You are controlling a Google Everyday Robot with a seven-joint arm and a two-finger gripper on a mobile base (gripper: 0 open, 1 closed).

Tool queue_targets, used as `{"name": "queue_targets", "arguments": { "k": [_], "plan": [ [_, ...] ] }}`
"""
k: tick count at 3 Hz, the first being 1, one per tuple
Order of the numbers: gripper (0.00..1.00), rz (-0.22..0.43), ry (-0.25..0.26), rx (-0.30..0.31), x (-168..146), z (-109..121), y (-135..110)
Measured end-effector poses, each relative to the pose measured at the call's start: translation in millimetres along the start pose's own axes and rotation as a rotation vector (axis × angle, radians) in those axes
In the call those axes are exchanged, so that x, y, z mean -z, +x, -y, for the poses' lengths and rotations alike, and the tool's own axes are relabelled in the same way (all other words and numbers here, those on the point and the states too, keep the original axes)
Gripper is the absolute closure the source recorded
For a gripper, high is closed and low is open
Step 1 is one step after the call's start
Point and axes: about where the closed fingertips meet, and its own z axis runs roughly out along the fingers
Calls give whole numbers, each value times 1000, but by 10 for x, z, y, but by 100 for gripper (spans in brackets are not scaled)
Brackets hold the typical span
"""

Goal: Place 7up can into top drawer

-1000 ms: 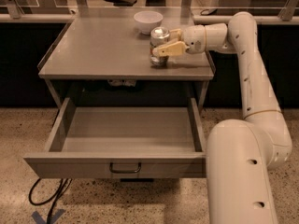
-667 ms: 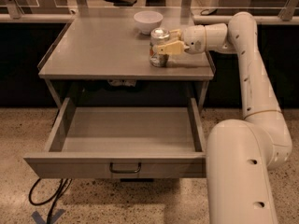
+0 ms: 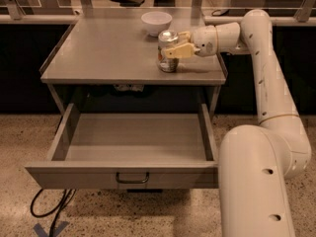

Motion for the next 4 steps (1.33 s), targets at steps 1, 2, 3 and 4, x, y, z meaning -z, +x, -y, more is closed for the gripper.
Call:
{"name": "queue_targets", "arguments": {
  "k": [1, 2, 3, 4],
  "plan": [
    [100, -46, -51, -5, 14, -208, -17],
    [100, -72, -80, -9, 11, -344, -21],
    [100, -67, 11, 109, 371, -530, -387],
    [100, -19, 96, 191, 641, -742, -871]
  ]
}}
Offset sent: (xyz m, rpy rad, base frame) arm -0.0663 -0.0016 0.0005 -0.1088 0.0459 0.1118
